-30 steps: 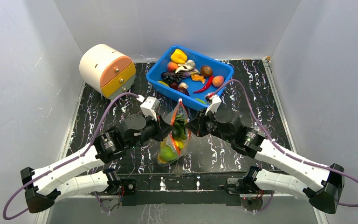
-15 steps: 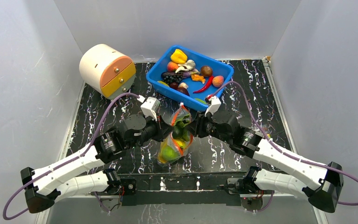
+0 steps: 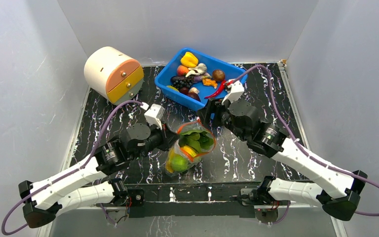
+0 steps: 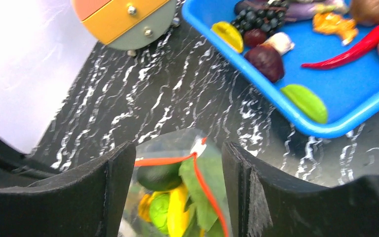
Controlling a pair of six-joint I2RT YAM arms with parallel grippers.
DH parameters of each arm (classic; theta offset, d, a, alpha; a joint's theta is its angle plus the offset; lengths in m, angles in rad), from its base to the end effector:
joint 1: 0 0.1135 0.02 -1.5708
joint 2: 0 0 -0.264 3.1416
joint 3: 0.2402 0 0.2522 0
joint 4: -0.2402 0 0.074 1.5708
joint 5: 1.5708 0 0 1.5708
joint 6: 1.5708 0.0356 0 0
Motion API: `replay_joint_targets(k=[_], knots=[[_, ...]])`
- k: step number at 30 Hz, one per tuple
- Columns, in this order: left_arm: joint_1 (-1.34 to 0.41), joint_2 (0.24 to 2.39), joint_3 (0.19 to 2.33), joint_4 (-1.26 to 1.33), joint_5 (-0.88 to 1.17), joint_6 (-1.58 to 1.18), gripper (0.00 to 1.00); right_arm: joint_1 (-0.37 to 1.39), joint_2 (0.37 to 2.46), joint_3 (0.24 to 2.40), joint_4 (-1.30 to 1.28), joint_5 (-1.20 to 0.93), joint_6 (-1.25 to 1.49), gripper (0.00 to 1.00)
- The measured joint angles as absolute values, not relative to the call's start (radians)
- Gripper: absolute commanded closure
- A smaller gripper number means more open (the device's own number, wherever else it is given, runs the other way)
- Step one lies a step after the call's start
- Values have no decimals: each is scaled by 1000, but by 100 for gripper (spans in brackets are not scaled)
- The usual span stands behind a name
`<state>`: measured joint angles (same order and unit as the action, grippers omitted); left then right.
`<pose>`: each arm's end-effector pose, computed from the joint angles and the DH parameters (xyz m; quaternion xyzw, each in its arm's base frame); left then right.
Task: Place the food in the zip-top bag and seal the zipper
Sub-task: Pick up the fake fruit from the bin.
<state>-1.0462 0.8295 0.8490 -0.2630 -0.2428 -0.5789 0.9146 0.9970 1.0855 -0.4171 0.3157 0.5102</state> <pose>0.1030 -0.1609 0.3468 0.1085 0.7780 -0.3783 0.4897 0.1414 0.1656 0.3818 -0.0717 0.8051 0.2789 0.5185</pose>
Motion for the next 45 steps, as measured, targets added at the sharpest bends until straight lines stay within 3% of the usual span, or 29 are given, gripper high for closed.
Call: replay_joint_targets(k=[6, 14, 21, 29, 35, 45], knots=[[-1046, 801, 836, -270, -249, -554, 100, 870, 1108, 1166, -416, 364, 368, 35], [-1046, 751, 796, -262, -222, -509, 100, 630, 1373, 1293, -409, 230, 220, 37], [-1046, 733, 784, -262, -176, -464, 100, 468, 1586, 1412, -422, 255, 114, 38], [-1046, 715, 781, -274, -164, -415, 100, 443, 1897, 1729, -454, 368, -2, 34], [-1046, 701, 770, -279, -154, -398, 100, 443, 2151, 1978, -555, 491, -67, 25], [-1046, 670, 736, -281, -147, -395, 100, 427, 2371, 2140, -732, 724, -183, 18]])
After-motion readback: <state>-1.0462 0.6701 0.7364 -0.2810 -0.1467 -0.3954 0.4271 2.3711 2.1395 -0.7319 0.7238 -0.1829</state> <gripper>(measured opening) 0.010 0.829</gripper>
